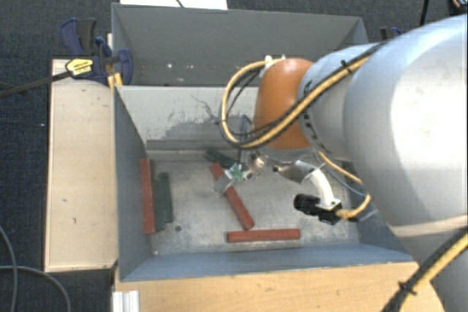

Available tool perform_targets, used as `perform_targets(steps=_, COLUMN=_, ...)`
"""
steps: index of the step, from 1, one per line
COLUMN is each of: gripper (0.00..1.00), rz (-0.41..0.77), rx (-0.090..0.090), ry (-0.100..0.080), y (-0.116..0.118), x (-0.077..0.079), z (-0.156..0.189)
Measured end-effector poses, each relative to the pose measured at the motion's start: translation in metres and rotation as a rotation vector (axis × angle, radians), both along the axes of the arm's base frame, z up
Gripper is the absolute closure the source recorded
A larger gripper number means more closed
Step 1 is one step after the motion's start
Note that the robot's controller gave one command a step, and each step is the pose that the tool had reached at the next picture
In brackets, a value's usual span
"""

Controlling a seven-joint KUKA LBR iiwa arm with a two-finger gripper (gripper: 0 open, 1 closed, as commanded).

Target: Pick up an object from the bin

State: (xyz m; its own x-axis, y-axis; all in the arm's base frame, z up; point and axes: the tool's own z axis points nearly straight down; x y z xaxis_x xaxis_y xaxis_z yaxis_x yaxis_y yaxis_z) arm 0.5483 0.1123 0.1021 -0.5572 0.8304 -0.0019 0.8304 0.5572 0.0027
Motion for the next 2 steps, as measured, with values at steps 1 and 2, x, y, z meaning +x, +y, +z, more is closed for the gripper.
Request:
perform_targets(steps=1, gripper=0.00, rz=-0.273, rx=0.000, ry=-0.001, y=0.0087, x=0.0119, z=-0.0325)
perform_targets(steps=2, gripper=0.00, rz=-0.269, rx=0.000, ry=-0.002, y=0.0083, x=0.0126, z=-0.0321)
